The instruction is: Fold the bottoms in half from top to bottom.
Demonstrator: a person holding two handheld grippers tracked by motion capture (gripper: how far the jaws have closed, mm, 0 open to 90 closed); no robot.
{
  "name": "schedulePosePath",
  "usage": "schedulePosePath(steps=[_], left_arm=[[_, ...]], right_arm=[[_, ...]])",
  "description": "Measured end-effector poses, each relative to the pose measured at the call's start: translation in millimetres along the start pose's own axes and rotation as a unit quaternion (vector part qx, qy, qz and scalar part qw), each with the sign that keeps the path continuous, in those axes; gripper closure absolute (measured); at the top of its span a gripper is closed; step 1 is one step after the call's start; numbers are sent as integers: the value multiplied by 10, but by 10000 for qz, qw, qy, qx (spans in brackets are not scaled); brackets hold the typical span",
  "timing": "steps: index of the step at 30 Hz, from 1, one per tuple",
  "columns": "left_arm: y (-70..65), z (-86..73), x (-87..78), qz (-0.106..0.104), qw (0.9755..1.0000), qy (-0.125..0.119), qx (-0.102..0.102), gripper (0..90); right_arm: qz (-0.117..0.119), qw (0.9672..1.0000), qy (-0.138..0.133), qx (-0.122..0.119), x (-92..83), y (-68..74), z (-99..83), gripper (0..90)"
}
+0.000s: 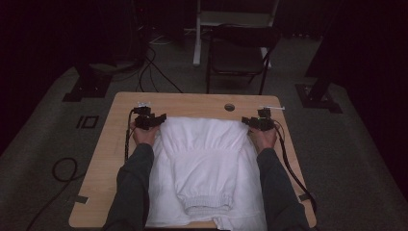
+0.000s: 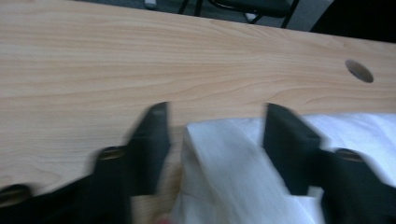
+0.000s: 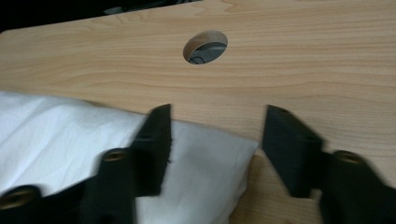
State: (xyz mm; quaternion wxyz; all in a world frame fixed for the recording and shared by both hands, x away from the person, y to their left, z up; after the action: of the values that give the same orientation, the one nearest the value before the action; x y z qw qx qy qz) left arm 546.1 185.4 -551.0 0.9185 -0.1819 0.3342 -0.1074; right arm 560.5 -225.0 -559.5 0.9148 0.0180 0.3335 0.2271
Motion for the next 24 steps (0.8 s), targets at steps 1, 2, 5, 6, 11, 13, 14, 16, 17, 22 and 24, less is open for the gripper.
schedulePosePath(steps=[1, 2, 5, 6, 11, 13, 14, 16, 17, 22, 24], left_arm=[[6, -7, 15, -17, 10000, 30, -20, 329], [13, -23, 36, -11, 9999, 89, -54, 306], [23, -105, 116, -80, 9992, 352, -146, 274], [17, -134, 141, -106, 9989, 421, -161, 273], [-31, -249, 230, -169, 9971, 738, -61, 274], [-15, -287, 260, -114, 9961, 866, -99, 290], [-4, -319, 277, -32, 9954, 952, -70, 297], [-4, -345, 276, 20, 9950, 994, 117, 309], [-8, -342, 276, 17, 9946, 1031, 139, 326], [-41, -382, 247, 14, 9919, 1236, 303, 596], [-50, -381, 237, -89, 9918, 1259, 200, 734]], right_arm=[[60, 10000, -2, 2, 16, 2, 1, 342], [163, 9998, 49, 69, 37, 17, -7, 319], [360, 9990, 228, 121, 129, 61, -64, 286], [358, 9989, 280, 116, 155, 76, -85, 278], [498, 9972, 557, 8, 240, 167, -165, 263], [482, 9964, 695, -9, 272, 181, -191, 264], [470, 9962, 729, -20, 281, 189, -206, 276], [325, 9966, 750, -136, 280, 202, -219, 318], [293, 9964, 775, -173, 279, 202, -220, 369], [168, 9945, 958, -395, 262, 221, -249, 711], [272, 9938, 1039, -282, 269, 226, -259, 820]])
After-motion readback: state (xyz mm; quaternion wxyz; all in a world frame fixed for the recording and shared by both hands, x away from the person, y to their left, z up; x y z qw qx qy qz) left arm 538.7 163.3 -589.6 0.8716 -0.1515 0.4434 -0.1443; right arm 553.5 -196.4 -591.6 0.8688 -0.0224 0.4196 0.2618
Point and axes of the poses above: each handheld gripper's, and its own axes: x roughly forward along the jaws, z roughly out of its top, y roughly to its left, the point moved 7 cm from there along x, roughly forward along the jaws, and after that the axes turned 11 degrees about -x, right-handed, at the moved point
